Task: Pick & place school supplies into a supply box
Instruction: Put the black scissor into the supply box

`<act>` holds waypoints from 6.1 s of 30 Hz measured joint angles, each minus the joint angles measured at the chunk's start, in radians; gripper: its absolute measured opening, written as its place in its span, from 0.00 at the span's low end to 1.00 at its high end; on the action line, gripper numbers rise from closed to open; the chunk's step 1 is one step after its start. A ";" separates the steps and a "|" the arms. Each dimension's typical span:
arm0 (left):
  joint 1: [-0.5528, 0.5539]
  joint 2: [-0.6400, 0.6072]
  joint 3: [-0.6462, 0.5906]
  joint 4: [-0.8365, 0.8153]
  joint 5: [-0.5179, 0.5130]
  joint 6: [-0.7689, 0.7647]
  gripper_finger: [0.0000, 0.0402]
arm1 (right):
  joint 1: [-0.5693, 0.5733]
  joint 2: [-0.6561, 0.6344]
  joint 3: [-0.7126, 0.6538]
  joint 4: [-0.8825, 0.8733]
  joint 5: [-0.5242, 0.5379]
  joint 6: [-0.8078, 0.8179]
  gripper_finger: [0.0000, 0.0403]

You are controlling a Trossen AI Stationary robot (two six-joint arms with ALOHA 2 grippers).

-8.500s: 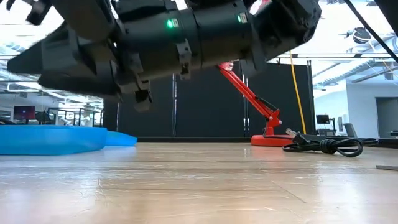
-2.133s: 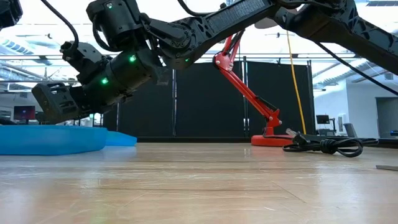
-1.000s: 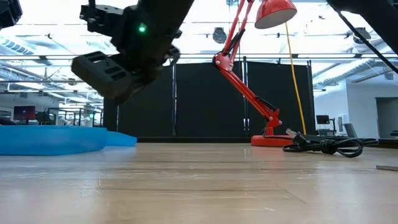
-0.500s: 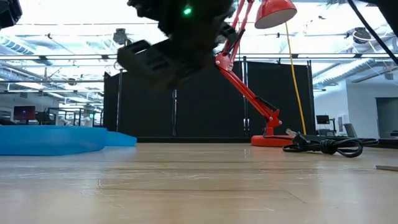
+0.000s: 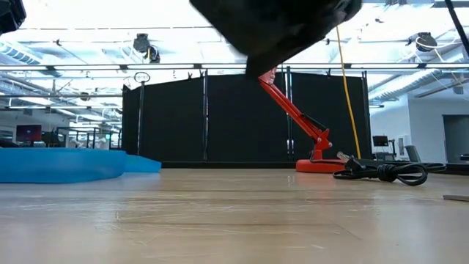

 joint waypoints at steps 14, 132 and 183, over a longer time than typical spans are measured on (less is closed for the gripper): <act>0.000 0.000 0.000 -0.001 -0.057 -0.010 0.12 | 0.143 -0.007 0.000 -0.003 0.001 0.018 0.04; 0.117 0.003 0.001 -0.028 0.177 -0.140 0.12 | 0.107 -0.621 -0.719 0.387 -1.170 0.226 0.42; 0.117 0.047 0.000 -0.010 0.149 -0.160 0.12 | 0.341 -0.648 -1.023 0.967 -1.241 0.735 0.33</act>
